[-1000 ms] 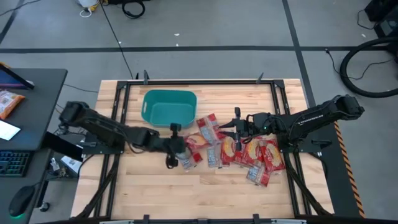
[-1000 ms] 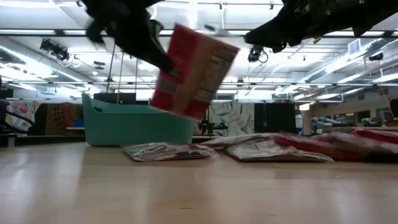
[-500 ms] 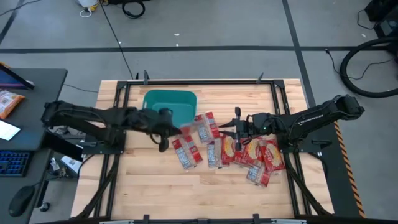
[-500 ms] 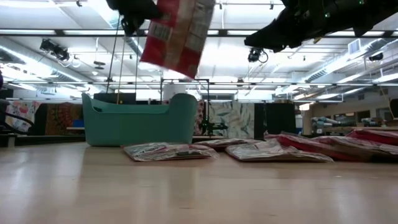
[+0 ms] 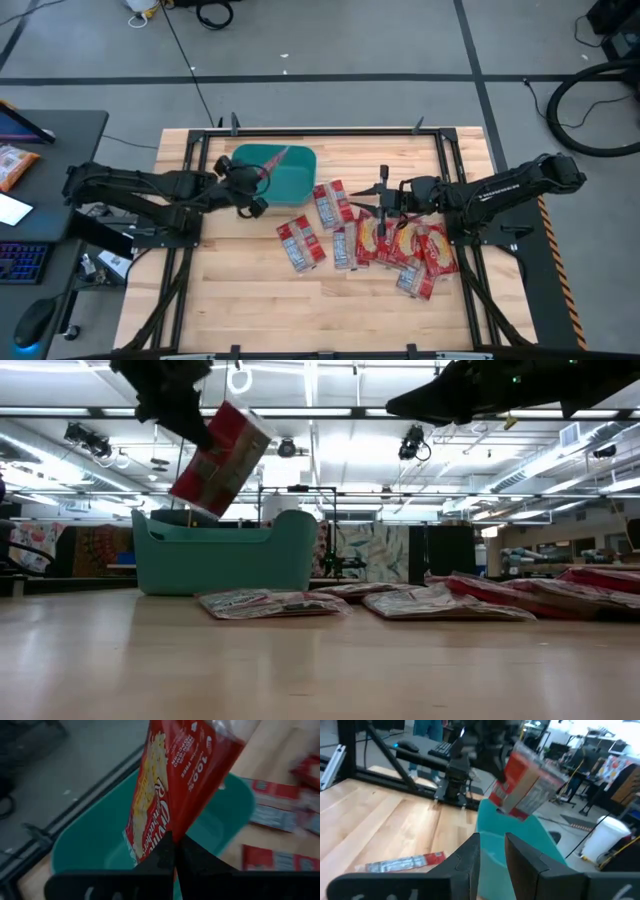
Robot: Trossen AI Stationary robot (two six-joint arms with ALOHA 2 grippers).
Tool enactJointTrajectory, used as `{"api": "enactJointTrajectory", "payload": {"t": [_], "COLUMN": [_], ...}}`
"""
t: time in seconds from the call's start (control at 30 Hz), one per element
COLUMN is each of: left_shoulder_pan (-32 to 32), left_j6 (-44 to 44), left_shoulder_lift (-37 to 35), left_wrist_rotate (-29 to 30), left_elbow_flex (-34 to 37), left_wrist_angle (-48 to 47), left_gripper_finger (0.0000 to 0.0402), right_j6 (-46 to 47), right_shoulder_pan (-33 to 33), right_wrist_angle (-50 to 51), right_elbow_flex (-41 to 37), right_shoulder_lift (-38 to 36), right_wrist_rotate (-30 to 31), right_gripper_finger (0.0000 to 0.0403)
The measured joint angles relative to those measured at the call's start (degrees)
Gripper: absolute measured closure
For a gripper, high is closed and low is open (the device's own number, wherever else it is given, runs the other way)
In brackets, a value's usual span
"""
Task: Sort popcorn bags into baskets
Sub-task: Put the red popcorn pack into the green bin
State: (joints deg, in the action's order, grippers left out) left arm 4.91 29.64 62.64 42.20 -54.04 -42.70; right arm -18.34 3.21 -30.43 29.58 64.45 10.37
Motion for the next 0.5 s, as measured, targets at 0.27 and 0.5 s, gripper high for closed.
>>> {"api": "enactJointTrajectory", "payload": {"t": [0.27, 0.5], "left_shoulder_pan": [-2.4, -6.0], "left_j6": [4.0, 3.4], "left_shoulder_lift": [9.6, 16.9], "left_wrist_rotate": [2.2, 3.1], "left_elbow_flex": [0.0, 0.0], "left_wrist_angle": [-2.7, -5.1], "left_gripper_finger": [0.0393, 0.0392], "right_j6": [0.1, 0.1], "right_shoulder_pan": [-1.9, -1.9], "right_wrist_angle": [-0.4, -0.8], "right_elbow_flex": [0.0, 0.0], "right_shoulder_lift": [0.0, 0.0], "right_wrist_rotate": [-3.0, -3.3], "right_gripper_finger": [0.0308, 0.0308]}}
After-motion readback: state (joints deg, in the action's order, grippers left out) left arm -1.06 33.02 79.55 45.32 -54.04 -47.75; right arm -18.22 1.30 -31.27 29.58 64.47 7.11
